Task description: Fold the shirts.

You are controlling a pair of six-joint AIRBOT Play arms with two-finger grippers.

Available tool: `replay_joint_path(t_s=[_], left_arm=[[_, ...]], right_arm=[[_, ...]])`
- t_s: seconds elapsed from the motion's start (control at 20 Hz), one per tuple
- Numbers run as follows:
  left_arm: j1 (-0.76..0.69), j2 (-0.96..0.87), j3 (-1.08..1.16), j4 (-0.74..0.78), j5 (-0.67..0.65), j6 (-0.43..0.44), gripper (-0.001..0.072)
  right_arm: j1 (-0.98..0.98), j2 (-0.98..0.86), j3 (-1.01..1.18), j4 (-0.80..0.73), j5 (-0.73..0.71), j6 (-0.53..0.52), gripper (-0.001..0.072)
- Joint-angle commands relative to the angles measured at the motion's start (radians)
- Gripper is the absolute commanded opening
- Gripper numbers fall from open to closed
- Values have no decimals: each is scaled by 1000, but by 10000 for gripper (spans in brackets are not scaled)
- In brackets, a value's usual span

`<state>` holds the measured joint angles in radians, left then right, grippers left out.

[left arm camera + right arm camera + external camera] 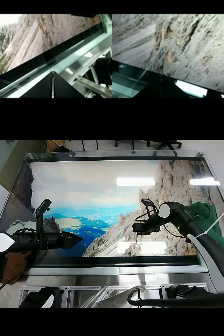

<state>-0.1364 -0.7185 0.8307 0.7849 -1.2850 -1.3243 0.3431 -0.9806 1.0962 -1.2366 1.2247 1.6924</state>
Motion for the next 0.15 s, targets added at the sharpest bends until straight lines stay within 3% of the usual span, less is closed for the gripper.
replay_joint_path(t_s=[0.0, 0.1], left_arm=[[-2, 20, -9, 1, 6, -1, 18], [-2, 5, -10, 1, 2, -1, 18]], right_arm=[[5, 2, -4, 11, 13, 1, 23], [5, 1, -4, 11, 13, 1, 24]])
